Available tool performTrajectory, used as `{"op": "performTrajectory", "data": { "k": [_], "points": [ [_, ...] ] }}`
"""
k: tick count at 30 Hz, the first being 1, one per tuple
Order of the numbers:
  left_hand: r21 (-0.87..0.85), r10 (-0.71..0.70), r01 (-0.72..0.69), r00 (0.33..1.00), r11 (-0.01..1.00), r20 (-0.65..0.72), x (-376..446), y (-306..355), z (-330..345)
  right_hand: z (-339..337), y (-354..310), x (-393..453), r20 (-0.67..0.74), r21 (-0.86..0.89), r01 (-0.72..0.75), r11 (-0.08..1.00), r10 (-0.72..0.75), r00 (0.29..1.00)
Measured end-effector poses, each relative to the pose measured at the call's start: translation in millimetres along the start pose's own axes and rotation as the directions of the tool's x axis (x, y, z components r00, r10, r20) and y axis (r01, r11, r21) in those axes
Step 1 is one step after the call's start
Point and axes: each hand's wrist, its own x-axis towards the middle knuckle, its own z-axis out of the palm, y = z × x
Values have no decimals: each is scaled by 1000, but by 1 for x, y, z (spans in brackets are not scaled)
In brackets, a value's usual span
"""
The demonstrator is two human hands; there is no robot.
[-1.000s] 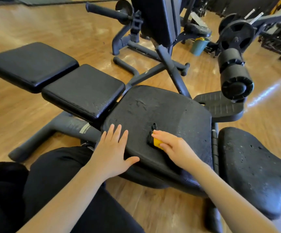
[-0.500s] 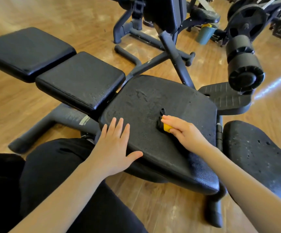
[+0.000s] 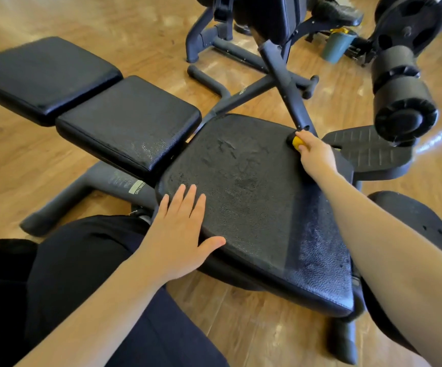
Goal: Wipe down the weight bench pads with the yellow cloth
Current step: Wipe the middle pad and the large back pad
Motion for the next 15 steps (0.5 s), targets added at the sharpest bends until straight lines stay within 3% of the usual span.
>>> {"op": "performTrajectory", "data": {
  "k": [7,15],
  "points": [
    [33,-14,13,999,999,37,0,1,-3,5,0,-26,35,-80,45,996,-42,999],
    [29,-23,22,999,999,42,0,3,-5,17,-12,-101,170,-61,195,979,-183,968]
  ]
}}
